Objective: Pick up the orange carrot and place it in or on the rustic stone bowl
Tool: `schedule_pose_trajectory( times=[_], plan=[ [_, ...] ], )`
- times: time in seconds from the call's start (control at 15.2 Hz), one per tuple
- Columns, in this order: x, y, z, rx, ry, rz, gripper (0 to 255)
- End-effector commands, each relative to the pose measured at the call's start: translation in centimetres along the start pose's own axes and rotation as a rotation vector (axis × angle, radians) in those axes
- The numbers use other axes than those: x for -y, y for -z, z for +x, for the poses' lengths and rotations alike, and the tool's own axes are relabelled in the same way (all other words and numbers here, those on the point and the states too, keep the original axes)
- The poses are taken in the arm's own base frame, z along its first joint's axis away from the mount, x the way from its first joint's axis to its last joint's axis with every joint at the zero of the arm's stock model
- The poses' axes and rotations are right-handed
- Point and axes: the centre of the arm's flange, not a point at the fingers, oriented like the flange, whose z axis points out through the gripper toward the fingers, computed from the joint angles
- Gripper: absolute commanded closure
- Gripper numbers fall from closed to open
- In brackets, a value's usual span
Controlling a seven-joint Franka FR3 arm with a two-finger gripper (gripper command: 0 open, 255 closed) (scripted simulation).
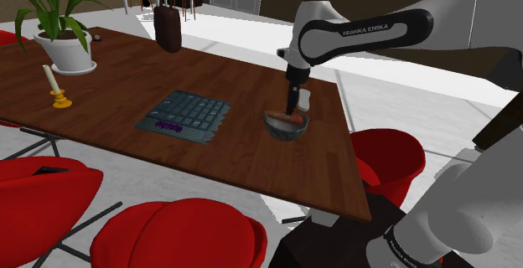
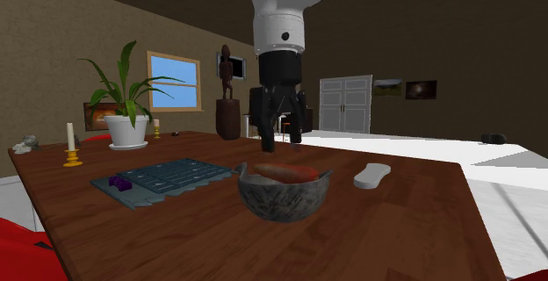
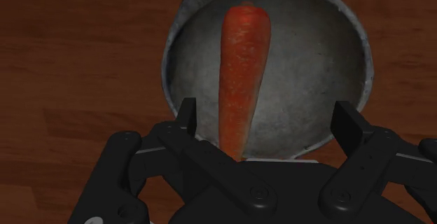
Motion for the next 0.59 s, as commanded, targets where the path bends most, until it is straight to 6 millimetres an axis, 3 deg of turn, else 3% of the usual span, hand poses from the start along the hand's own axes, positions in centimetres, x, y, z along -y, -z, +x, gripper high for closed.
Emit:
schedule_pose_trajectory(
  times=[0.0,0.07,0.53],
  plan=[
    [0.0,2.3,-0.1,0.001,0.0,0.001,0],
    [0.0,3.4,-0.1,0.001,0.0,0.001,0],
    [0.0,3.4,-0.1,0.001,0.0,0.001,0]
  ],
)
